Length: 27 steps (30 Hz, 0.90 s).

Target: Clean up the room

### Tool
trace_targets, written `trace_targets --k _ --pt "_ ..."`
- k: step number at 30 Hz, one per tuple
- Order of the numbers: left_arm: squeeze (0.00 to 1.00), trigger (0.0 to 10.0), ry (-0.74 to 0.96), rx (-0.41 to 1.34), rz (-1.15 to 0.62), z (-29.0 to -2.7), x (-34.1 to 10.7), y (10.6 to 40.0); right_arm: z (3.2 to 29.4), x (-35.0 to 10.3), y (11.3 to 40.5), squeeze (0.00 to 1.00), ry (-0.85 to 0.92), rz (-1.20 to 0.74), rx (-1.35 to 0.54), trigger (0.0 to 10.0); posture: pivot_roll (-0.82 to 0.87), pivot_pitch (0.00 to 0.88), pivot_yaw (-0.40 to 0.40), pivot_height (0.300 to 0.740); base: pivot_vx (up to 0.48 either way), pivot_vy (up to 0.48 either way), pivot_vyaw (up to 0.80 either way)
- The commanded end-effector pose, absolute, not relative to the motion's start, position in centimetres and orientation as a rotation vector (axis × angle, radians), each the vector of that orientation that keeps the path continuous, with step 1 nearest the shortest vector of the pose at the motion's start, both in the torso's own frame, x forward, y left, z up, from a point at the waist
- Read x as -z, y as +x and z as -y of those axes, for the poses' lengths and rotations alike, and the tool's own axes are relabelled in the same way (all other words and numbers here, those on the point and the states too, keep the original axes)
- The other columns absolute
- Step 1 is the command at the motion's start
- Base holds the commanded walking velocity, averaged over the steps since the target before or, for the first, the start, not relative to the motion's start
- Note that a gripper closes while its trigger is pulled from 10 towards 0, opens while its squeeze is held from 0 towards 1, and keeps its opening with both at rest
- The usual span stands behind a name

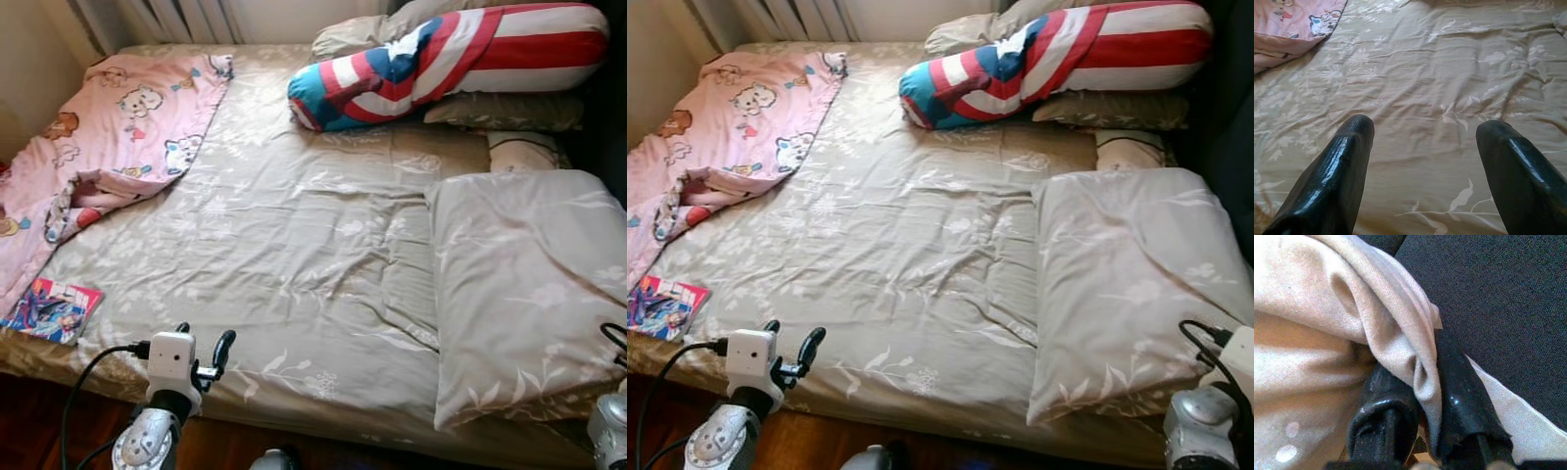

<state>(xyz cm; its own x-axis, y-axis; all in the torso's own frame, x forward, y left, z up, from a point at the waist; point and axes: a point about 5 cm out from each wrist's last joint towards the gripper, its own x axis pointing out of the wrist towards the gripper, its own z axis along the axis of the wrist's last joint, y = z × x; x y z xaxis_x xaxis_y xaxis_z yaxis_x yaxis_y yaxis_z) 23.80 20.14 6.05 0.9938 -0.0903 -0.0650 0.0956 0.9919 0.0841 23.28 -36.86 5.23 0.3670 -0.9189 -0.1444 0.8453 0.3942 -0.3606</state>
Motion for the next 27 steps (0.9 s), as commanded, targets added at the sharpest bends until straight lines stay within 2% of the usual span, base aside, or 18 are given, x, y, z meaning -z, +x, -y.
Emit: trace_targets --k 1,5,7,10,11,16,23,27 --pt "0.0 10.0 0.104 0.088 -0.095 -20.8 -5.2 23.3 38.1 -6.7 22.8 0.0 -0.256 -0.272 1.23 10.0 0.0 0.155 0.048 0.74 0.0 0.0 0.0" --pt "0.0 10.0 0.104 0.089 -0.095 -20.9 -5.1 23.3 37.7 -6.9 23.1 0.0 -0.261 -0.253 1.213 10.0 0.0 0.153 0.048 0.74 0.0 0.0 0.0" --pt "0.0 10.0 0.102 0.089 -0.096 -20.9 -5.0 23.3 37.5 -7.0 23.2 1.0 -0.269 -0.24 1.205 10.0 0.0 0.153 0.048 0.74 0.0 0.0 0.0" --pt "0.0 10.0 0.099 0.091 -0.098 -20.8 -4.9 23.3 37.2 -7.7 23.9 1.0 -0.318 -0.201 1.169 10.0 0.0 0.151 0.048 0.74 0.0 0.0 0.0" --pt "0.0 10.0 0.096 0.091 -0.099 -20.9 -4.7 23.3 36.9 -8.2 24.5 0.0 -0.348 -0.162 1.127 10.0 0.0 0.151 0.047 0.74 0.0 0.0 0.0" --pt "0.0 10.0 0.088 0.088 -0.106 -20.9 -4.4 23.3 34.2 -8.8 27.1 0.0 -0.33 -0.071 0.872 10.0 0.0 0.148 0.043 0.74 0.0 0.0 0.0" --pt "0.0 10.0 0.07 0.072 -0.122 -21.1 -3.6 23.3 32.5 -8.1 28.1 0.0 -0.275 -0.087 0.781 10.0 0.0 0.143 0.036 0.74 0.0 0.0 0.0" --pt "0.0 10.0 0.04 0.036 -0.155 -21.6 -2.5 23.1 29.2 -6.7 29.3 0.0 -0.152 -0.116 0.548 10.0 -0.01 0.128 0.024 0.74 0.0 0.0 0.0"
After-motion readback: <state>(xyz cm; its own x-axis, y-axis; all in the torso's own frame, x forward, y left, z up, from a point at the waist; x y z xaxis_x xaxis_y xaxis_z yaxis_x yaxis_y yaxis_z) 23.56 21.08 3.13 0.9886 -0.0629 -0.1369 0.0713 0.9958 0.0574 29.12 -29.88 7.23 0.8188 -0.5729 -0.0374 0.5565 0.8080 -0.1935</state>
